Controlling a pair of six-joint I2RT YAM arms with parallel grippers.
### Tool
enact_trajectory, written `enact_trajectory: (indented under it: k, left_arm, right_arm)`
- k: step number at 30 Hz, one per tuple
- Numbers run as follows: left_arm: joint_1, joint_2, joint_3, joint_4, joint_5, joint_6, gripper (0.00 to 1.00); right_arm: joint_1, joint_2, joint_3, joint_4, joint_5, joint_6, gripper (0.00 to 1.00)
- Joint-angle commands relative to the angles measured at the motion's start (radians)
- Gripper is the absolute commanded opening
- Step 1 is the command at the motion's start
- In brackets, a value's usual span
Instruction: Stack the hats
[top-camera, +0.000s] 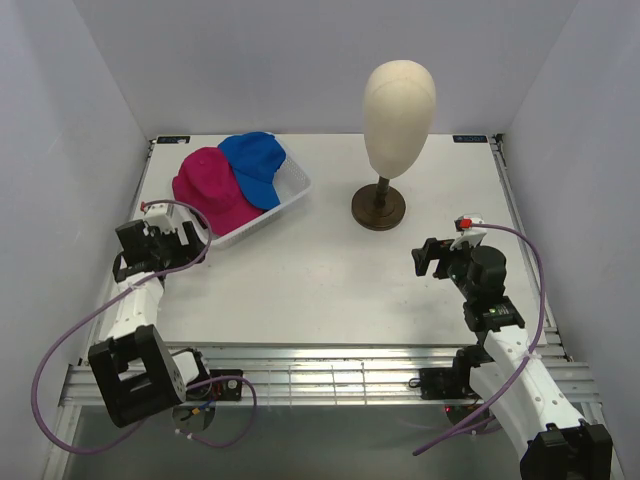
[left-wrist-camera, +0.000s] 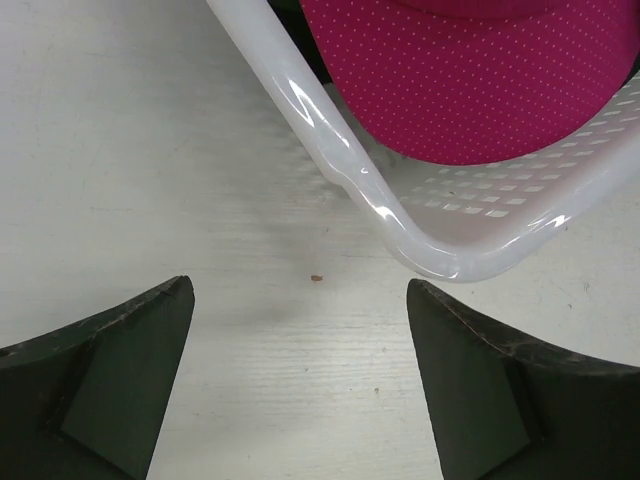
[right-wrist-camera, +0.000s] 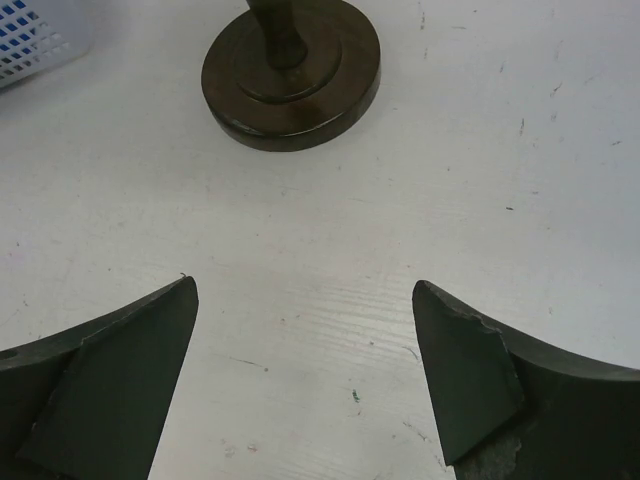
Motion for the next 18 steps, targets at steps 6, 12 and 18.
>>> enact_trajectory:
  k: [6, 12, 18]
  left_arm:
    - [-0.002, 0.012, 0.236, -0.163, -0.037, 0.0, 0.98]
    - [-0.028, 0.088, 0.561, -0.268, 0.361, 0.018, 0.98]
    - [-0.34, 0.343, 0.9, -0.366, -0.007, 0.06, 0.85]
  right_arm:
    - [-0.002, -0.007, 0.008, 0.041, -0.007, 0.003, 0.94]
    - [-0.002, 0.007, 0.062, 0.023, -0.021, 0.022, 0.95]
    - [-0.002, 0.038, 0.126, 0.006, -0.023, 0.026, 0.94]
